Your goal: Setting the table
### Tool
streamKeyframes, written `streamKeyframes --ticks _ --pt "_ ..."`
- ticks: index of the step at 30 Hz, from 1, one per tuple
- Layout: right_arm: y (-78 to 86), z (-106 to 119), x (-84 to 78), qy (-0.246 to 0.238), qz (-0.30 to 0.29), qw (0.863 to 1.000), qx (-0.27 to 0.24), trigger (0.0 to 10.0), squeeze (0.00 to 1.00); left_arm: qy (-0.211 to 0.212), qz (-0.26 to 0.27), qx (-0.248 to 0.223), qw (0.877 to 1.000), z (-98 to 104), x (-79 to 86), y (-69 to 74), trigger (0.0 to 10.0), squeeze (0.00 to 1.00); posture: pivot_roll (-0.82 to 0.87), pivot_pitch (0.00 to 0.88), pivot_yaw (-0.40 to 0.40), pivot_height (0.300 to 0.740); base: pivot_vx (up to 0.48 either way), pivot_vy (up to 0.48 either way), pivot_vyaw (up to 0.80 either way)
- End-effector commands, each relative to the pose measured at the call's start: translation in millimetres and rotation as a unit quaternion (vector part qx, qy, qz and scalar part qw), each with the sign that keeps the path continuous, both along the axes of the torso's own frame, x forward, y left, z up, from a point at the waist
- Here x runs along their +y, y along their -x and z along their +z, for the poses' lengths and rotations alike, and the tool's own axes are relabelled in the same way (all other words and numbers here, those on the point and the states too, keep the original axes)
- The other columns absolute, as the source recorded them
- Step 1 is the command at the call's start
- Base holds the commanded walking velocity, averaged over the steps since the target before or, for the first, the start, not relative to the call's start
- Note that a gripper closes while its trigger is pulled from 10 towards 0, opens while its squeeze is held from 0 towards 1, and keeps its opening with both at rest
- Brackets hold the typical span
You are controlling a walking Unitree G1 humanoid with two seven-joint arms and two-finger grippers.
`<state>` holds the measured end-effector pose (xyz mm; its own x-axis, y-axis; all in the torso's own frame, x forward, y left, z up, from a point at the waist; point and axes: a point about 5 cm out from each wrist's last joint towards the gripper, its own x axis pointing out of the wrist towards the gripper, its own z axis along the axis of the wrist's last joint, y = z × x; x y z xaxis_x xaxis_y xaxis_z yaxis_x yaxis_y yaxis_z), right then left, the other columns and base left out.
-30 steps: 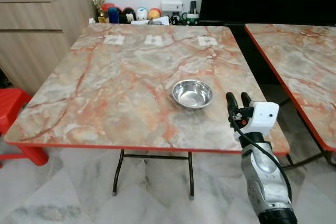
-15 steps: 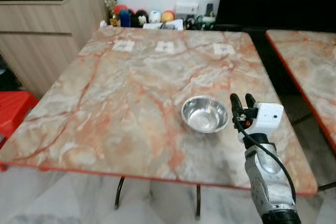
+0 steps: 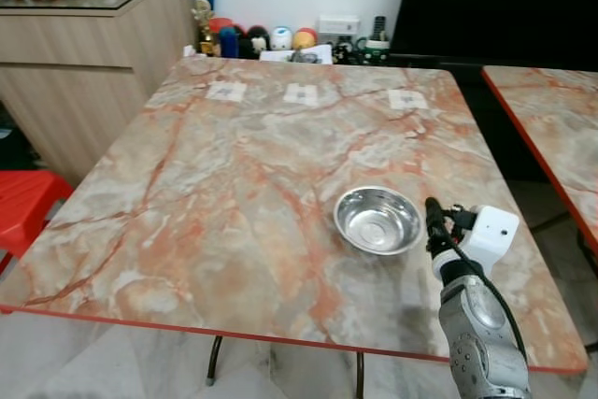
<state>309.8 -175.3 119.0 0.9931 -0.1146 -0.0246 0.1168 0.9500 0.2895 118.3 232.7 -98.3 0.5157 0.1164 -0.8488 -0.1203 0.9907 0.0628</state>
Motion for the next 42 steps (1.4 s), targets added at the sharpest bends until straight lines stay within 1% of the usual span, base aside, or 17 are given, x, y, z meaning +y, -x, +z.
streamKeyframes --ticks 1,4,8,9,12,13,14,15,18,23,28,31,38,39,40,41,42 --pt "-2.0 3 4.0 -0.016 0.009 1.0 0.005 10.0 0.0 0.001 -0.003 0.014 1.0 -2 0.3 7.6 10.0 0.0 0.0 0.08 -0.016 0.74 0.0 0.0 0.0" --pt "-9.1 2 3.2 -0.034 0.008 0.999 0.023 10.0 0.0 0.001 -0.001 0.014 1.0 -3 1.5 10.5 10.0 0.0 0.01 0.084 -0.017 0.74 0.0 0.0 0.0" --pt "-11.8 1 5.1 -0.031 0.018 0.999 0.035 10.0 0.0 0.001 0.001 0.014 1.0 -3 1.6 11.5 10.0 0.0 0.01 0.086 -0.018 0.74 0.0 0.0 0.0" --pt "-13.2 0 8.5 -0.035 0.033 0.998 0.042 10.0 0.0 0.001 0.001 0.014 1.0 -3 1.4 11.9 10.0 0.0 0.01 0.089 -0.016 0.74 0.0 0.0 0.0" --pt "-14.8 -1 11.7 -0.034 0.046 0.997 0.042 10.0 0.0 0.002 -0.001 0.014 1.0 -3 0.5 12.3 10.0 0.0 0.01 0.09 -0.014 0.74 0.0 0.0 0.0" --pt "-15.4 -2 12.0 -0.035 0.045 0.997 0.048 10.0 0.0 0.002 -0.003 0.015 1.0 -3 -0.2 12.4 10.0 0.0 0.01 0.092 -0.012 0.74 0.0 0.0 0.0" --pt "-16.5 -7 13.5 -0.041 0.05 0.995 0.071 10.0 0.0 0.002 -0.007 0.015 1.0 -4 -1.5 12.2 10.0 0.0 0.01 0.092 -0.011 0.74 0.0 0.0 0.0" --pt "-16.9 -8 14.1 -0.043 0.053 0.995 0.078 10.0 0.0 0.002 -0.008 0.015 1.0 -4 -1.9 12.2 10.0 0.0 0.01 0.092 -0.011 0.74 0.0 0.0 0.0" --pt "-19.0 -9 16.2 -0.065 0.055 0.993 0.081 10.0 0.0 0.002 -0.007 0.015 1.0 -4 -2.5 12.1 10.0 0.0 0.02 0.095 -0.012 0.74 0.0 0.0 0.0" --pt "-20.9 -7 17.1 -0.063 0.055 0.993 0.082 10.0 0.0 0.0 -0.008 0.016 1.0 -4 -1.7 14.0 10.0 0.0 0.02 0.097 -0.008 0.74 0.0 0.0 0.0" --pt "-22.0 -15 21.3 -0.078 0.073 0.988 0.11 10.0 0.0 -0.002 -0.011 0.02 1.0 -4 -0.1 16.5 10.0 0.0 0.02 0.098 -0.005 0.74 0.0 0.0 0.0" --pt "-24.0 -19 20.4 -0.086 0.069 0.986 0.122 10.0 0.0 -0.002 -0.011 0.02 1.0 -4 0.4 16.3 10.0 0.0 0.02 0.099 -0.005 0.74 0.0 0.0 0.0" --pt "-28.0 -17 18.0 -0.09 0.067 0.986 0.121 10.0 0.0 -0.002 -0.01 0.022 1.0 -4 0.7 16.4 10.0 0.0 0.02 0.1 -0.006 0.74 0.0 0.0 0.0" --pt "-28.1 -18 17.6 -0.091 0.065 0.986 0.123 6.7 0.0 -0.002 -0.01 0.022 1.0 -4 0.7 16.6 10.0 0.0 0.02 0.101 -0.006 0.74 0.0 0.0 0.0" --pt "-28.2 -19 17.4 -0.091 0.064 0.986 0.124 6.7 0.0 -0.002 -0.01 0.022 1.0 -4 0.8 16.7 10.0 0.0 0.02 0.101 -0.006 0.74 0.0 0.0 0.0" --pt "-28.3 -19 17.3 -0.092 0.065 0.986 0.126 1.1 0.0 -0.002 -0.011 0.022 1.0 -4 0.9 16.8 10.0 0.0 0.02 0.101 -0.006 0.74 0.0 0.0 0.0" --pt "-28.4 -20 17.5 -0.093 0.066 0.985 0.126 0.0 0.0 -0.003 -0.01 0.023 1.0 -4 1.1 17.0 10.0 0.0 0.02 0.101 -0.006 0.74 0.0 0.0 0.0"
